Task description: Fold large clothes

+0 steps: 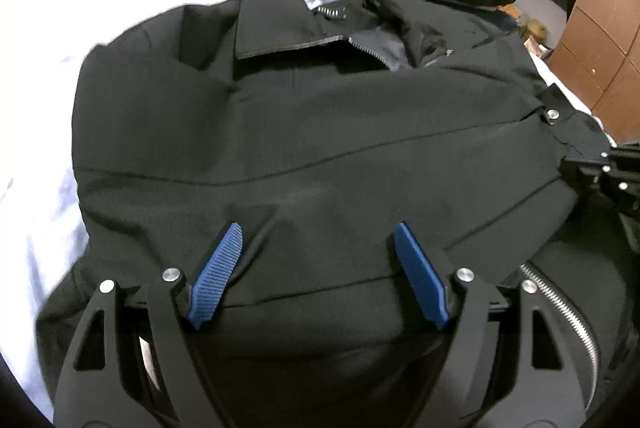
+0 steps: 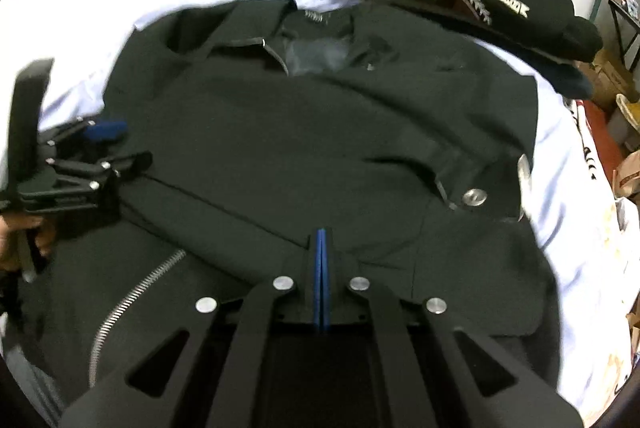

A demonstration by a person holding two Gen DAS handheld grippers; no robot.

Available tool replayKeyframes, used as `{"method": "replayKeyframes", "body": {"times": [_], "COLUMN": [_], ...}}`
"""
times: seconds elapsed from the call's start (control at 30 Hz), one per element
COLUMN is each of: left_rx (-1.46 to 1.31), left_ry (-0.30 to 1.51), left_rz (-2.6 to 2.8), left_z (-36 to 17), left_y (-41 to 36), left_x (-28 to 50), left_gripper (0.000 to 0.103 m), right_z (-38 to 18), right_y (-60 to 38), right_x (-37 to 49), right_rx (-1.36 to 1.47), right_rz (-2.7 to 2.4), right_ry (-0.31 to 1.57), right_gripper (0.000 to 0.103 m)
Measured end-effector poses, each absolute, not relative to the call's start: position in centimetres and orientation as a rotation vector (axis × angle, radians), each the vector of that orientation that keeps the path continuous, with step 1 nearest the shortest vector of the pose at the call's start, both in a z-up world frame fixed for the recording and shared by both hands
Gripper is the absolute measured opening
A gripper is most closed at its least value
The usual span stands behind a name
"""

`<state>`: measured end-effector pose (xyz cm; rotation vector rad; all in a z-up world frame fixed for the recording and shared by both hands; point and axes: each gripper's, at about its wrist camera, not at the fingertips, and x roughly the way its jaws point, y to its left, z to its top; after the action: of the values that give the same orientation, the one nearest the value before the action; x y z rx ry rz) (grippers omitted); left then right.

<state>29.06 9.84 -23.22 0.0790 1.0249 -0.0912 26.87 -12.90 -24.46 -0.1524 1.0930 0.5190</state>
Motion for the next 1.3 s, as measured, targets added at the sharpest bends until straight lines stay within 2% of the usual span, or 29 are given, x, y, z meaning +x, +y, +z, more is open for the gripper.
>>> {"method": "replayKeyframes", "body": {"times": [0.1,0.33,0.6,0.7,0.9,1.1,1.13,1.17,1.3], "left_rx": [0.079,0.109,0.102,0.123,0.121,0.04,0.025,0.008,-0.062], "left_ry": [1.039,1.105,1.095,1.05,1.0,1.004,1.007,1.004,0.927], "left_rz": [-0.087,-0.067,-0.075,-0.084,-0.073,-0.014,-0.005,0.007,0.01], "left_z": [-24.2,-25.5,-19.5,-16.1,-12.9,-13.9,-14.3,-14.8,-17.1], "left_y": [10.1,10.0,10.4,10.2,11.4,14.7,15.1,15.4,15.8], "left_x": [29.1,29.7,25.0,20.5,11.8,3.6,2.6,1.5,-2.5], "left_gripper": [0.077,0.078,0.078,0.078,0.078,0.078,0.082,0.083,0.083], "right_z": [-27.6,-29.2,-23.7,-21.7,-18.8,-18.4,-18.6,-18.9,-20.4], "right_y": [-13.0,-12.8,-14.8,-16.3,-20.5,-25.4,-26.0,-26.8,-28.6], "right_x": [28.6,30.2,24.2,20.0,11.4,5.5,5.1,4.5,3.6], "right_rx": [-0.097,-0.044,-0.046,-0.027,0.079,0.149,0.162,0.179,0.218], "right_rz": [0.509,0.493,0.533,0.555,0.563,0.496,0.49,0.481,0.421], "right_ry": [1.171,1.244,1.137,1.093,1.017,0.971,0.967,0.964,0.951], "right_gripper": [0.0,0.0,0.001,0.002,0.007,0.042,0.049,0.053,0.053]}}
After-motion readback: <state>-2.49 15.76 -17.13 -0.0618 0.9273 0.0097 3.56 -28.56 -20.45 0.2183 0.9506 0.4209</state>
